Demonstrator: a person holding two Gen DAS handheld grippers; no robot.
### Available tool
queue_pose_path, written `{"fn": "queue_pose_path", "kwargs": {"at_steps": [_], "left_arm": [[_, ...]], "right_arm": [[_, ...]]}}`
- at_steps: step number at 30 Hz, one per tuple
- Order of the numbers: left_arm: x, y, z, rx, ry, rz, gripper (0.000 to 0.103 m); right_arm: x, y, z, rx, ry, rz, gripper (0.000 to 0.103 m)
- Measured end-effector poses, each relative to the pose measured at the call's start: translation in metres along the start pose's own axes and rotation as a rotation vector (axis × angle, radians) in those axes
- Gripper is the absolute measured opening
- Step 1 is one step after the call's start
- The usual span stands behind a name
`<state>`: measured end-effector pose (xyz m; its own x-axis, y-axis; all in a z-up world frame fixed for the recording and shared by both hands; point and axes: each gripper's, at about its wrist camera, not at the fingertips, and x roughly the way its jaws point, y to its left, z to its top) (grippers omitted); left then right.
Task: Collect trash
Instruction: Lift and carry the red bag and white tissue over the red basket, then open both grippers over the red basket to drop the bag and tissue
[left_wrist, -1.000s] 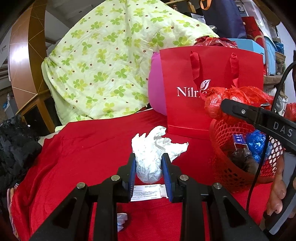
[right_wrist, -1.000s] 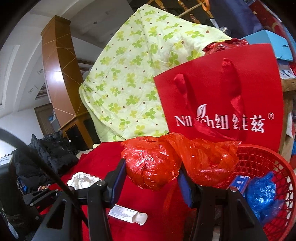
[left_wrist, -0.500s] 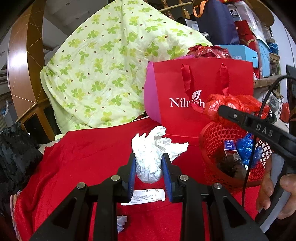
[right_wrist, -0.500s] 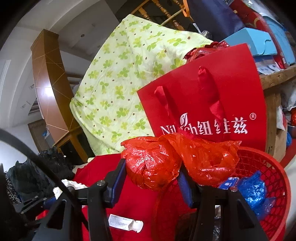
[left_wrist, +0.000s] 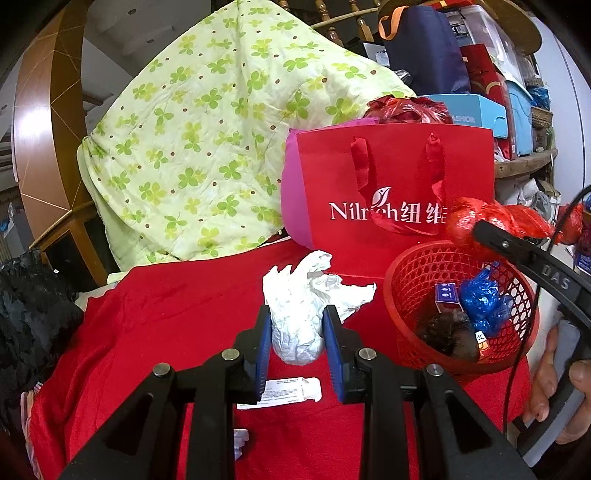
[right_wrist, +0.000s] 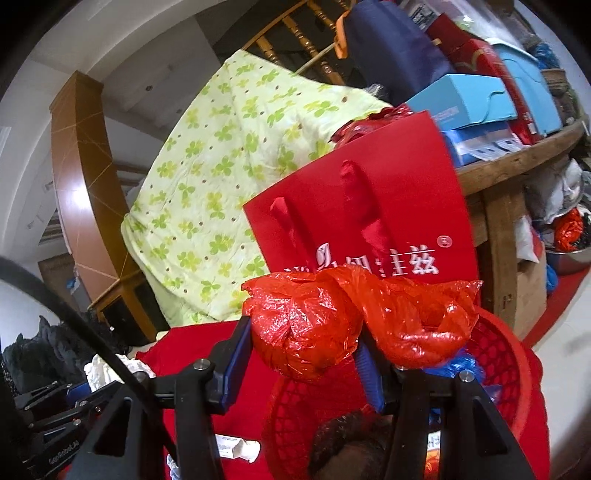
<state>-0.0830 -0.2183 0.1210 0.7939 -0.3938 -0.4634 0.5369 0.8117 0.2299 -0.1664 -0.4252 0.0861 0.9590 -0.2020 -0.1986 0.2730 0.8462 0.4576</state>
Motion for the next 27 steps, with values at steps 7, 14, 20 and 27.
{"fn": "queue_pose_path", "kwargs": {"at_steps": [7,14,20,27], "left_arm": [[-0.002,-0.014,0.003,0.025,-0.004,-0.011,0.029],[0.001,-0.033,0.009,0.054,-0.008,-0.025,0.029],[0.006,-0.048,0.012,0.074,-0.009,-0.043,0.029],[0.014,-0.065,0.016,0.099,-0.027,-0.075,0.030]], "right_arm": [[-0.024,-0.012,0.001,0.020,-0.037,-0.016,0.056],[-0.025,-0.030,0.005,0.051,-0.034,-0.035,0.056],[-0.026,-0.039,0.004,0.053,-0.030,-0.056,0.056],[-0.028,-0.047,0.005,0.067,-0.030,-0.068,0.057]]}}
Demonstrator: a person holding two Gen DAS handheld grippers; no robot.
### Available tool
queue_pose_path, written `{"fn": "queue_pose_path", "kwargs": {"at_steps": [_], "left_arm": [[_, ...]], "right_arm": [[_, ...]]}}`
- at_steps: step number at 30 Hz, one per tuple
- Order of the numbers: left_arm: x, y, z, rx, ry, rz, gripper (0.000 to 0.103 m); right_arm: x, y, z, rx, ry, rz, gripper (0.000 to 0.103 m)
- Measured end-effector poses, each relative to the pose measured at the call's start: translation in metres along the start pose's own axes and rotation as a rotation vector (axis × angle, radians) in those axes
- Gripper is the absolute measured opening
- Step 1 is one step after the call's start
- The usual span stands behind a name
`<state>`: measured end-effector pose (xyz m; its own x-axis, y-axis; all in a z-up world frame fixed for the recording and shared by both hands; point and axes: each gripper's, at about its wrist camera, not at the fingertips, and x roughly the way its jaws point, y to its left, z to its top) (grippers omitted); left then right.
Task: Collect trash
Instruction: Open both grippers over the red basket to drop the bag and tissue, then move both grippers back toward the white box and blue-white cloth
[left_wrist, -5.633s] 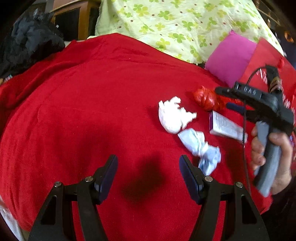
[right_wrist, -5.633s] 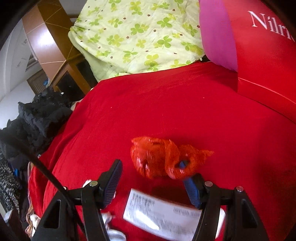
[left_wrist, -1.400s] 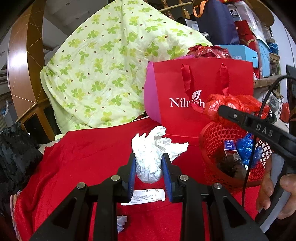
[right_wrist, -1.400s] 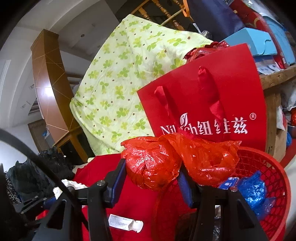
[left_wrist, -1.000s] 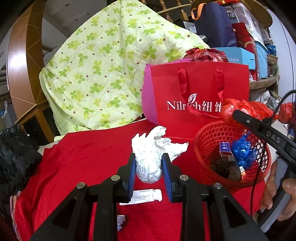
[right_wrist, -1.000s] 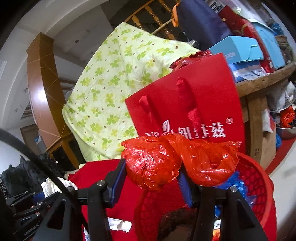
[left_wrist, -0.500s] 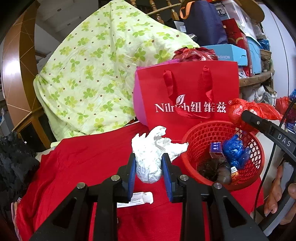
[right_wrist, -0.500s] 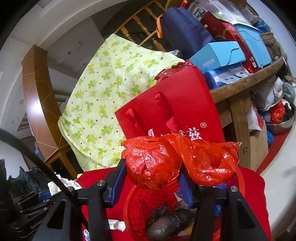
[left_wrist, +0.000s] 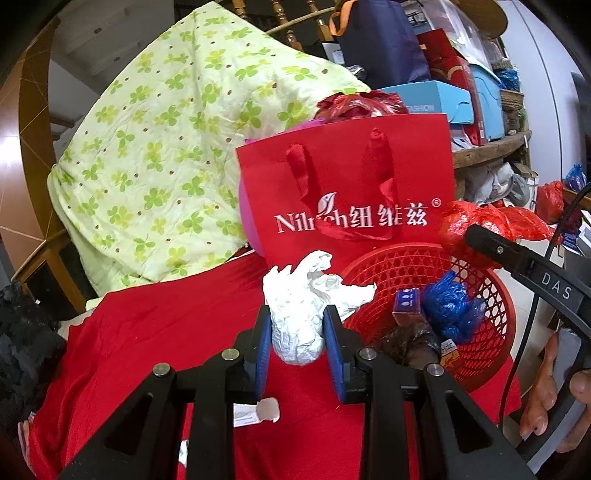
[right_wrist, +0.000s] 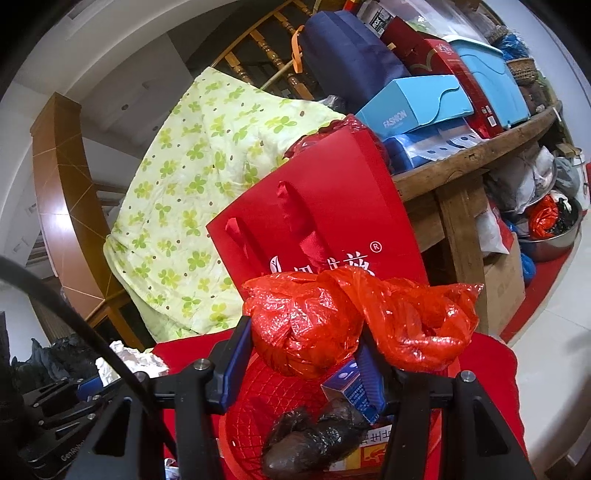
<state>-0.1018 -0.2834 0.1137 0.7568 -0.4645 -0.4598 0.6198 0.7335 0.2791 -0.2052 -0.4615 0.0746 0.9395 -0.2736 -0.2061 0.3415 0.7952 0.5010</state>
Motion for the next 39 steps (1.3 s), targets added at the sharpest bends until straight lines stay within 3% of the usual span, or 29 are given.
{"fn": "queue_pose_path", "kwargs": {"at_steps": [7,11,13,15,16,22,32,39], "left_arm": [[0.012,-0.021,0.004,0.028,-0.019,-0.069,0.031],[0.022,-0.029,0.003,0.005,-0.014,-0.171,0.031],[0.033,-0.032,0.001,-0.015,0.020,-0.242,0.038],[0.042,-0.035,-0.004,-0.040,0.050,-0.271,0.057],[0.043,-0.035,-0.007,-0.047,0.054,-0.271,0.060],[0.044,-0.025,-0.021,-0.065,0.079,-0.244,0.063],[0.016,0.013,-0.032,-0.054,0.041,-0.051,0.069],[-0.004,0.035,-0.037,-0.047,-0.001,0.022,0.073]], "right_arm": [[0.001,-0.011,0.001,0.033,0.014,-0.013,0.057],[0.007,-0.025,0.002,0.080,0.043,-0.011,0.057],[0.011,-0.031,0.001,0.108,0.070,-0.004,0.057],[0.017,-0.035,0.000,0.122,0.101,0.003,0.058],[0.020,-0.038,-0.001,0.130,0.120,0.005,0.058],[0.024,-0.044,-0.003,0.165,0.143,0.031,0.064],[0.023,-0.011,-0.007,0.089,0.107,0.064,0.064],[0.027,0.017,-0.014,0.038,0.089,0.091,0.064]]}}
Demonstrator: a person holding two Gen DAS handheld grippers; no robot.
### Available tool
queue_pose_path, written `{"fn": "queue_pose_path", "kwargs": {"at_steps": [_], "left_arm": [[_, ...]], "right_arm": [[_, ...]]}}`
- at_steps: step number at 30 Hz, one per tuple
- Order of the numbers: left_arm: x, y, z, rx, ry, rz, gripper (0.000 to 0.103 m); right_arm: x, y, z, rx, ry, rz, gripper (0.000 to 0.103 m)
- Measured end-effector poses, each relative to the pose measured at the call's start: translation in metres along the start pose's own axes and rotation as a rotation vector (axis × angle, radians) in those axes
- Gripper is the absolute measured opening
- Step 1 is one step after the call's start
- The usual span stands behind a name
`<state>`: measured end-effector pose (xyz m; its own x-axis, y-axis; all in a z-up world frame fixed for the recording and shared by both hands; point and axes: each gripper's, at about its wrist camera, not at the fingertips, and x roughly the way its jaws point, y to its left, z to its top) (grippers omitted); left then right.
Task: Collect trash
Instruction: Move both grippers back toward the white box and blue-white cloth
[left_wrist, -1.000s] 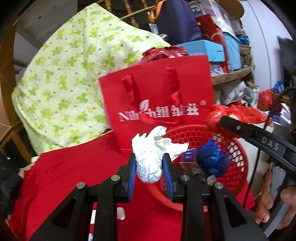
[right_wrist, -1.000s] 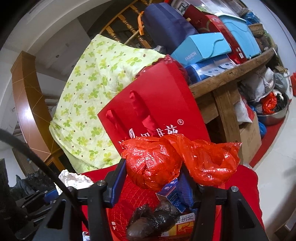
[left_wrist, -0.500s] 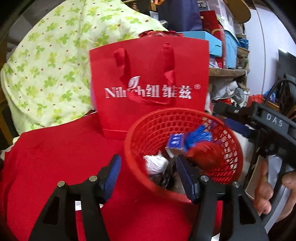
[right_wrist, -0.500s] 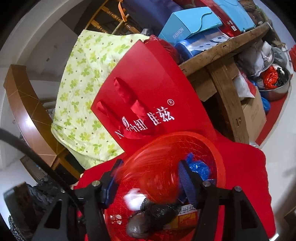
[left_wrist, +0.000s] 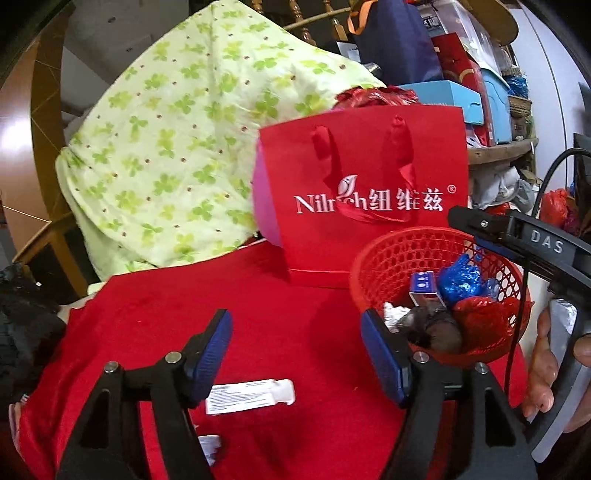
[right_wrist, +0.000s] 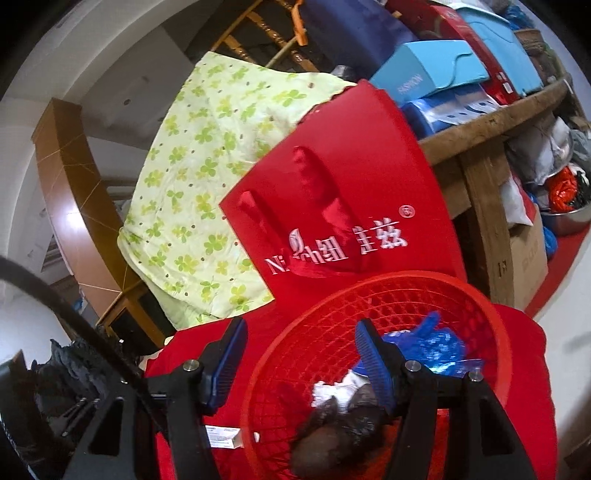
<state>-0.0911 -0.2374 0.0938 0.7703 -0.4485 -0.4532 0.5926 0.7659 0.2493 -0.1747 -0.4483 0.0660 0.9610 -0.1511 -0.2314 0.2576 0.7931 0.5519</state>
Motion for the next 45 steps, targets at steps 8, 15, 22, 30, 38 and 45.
{"fn": "queue_pose_path", "kwargs": {"at_steps": [8,15,22,30,38,45], "left_arm": [[-0.008,0.024,-0.012,-0.020,0.010,0.042,0.074],[-0.010,0.049,-0.029,-0.059,0.049,0.092,0.075],[-0.012,0.080,-0.047,-0.118,0.079,0.151,0.075],[-0.013,0.106,-0.066,-0.165,0.101,0.197,0.075],[-0.016,0.118,-0.078,-0.192,0.115,0.213,0.075],[-0.017,0.120,-0.082,-0.198,0.119,0.213,0.075]], "right_arm": [[0.012,0.029,-0.009,-0.034,-0.001,0.036,0.064],[0.017,0.058,-0.021,-0.109,-0.013,0.081,0.064],[0.023,0.095,-0.038,-0.211,-0.001,0.133,0.065],[0.034,0.116,-0.053,-0.248,0.036,0.173,0.065],[0.044,0.137,-0.070,-0.309,0.072,0.205,0.065],[0.049,0.146,-0.079,-0.336,0.092,0.212,0.065]]}}
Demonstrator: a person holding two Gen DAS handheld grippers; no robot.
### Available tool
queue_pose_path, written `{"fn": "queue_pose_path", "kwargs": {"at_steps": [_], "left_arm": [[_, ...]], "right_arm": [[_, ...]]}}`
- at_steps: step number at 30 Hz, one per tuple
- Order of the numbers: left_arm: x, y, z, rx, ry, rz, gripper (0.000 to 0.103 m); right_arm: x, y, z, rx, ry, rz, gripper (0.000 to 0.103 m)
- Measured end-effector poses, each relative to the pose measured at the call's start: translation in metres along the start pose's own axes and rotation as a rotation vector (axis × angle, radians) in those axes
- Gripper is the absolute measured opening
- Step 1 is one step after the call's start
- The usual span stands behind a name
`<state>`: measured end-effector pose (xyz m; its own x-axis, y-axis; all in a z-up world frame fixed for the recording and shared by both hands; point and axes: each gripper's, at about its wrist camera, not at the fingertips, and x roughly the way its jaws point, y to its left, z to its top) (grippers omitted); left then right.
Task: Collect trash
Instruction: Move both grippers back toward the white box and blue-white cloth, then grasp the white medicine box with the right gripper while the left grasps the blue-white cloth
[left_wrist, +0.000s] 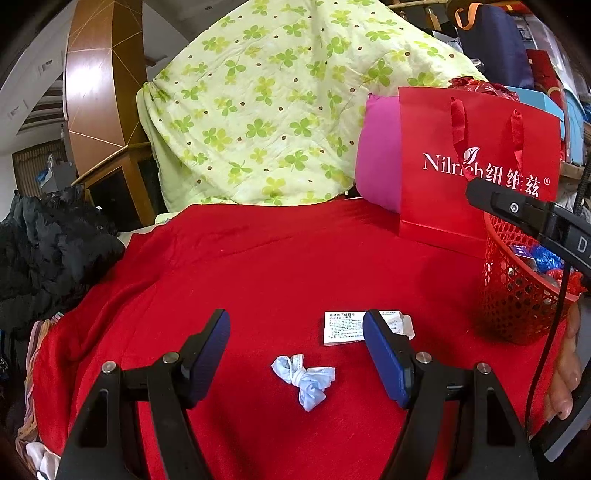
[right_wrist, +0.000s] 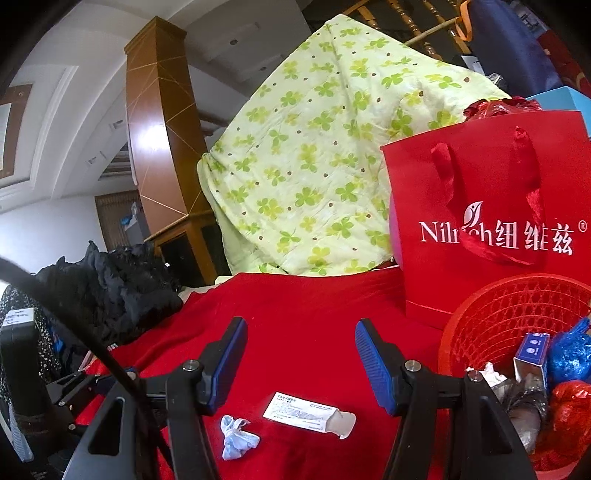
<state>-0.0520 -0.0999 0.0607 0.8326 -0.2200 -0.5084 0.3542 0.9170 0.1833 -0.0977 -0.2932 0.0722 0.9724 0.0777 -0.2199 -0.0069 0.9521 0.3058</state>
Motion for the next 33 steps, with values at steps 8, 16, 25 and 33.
{"fn": "queue_pose_path", "kwargs": {"at_steps": [8,16,25,33], "left_arm": [[0.004,0.008,-0.005,-0.016,0.011,-0.002,0.075],[0.006,0.013,-0.008,-0.029,0.020,-0.005,0.075],[0.013,0.023,-0.013,-0.048,0.037,-0.004,0.075],[0.018,0.029,-0.016,-0.063,0.050,-0.001,0.075]], "right_arm": [[0.008,0.004,-0.003,-0.001,0.021,0.008,0.065],[0.017,0.010,-0.007,-0.017,0.045,0.015,0.065],[0.030,0.016,-0.013,-0.023,0.081,0.017,0.065],[0.037,0.020,-0.017,-0.026,0.104,0.020,0.065]]}}
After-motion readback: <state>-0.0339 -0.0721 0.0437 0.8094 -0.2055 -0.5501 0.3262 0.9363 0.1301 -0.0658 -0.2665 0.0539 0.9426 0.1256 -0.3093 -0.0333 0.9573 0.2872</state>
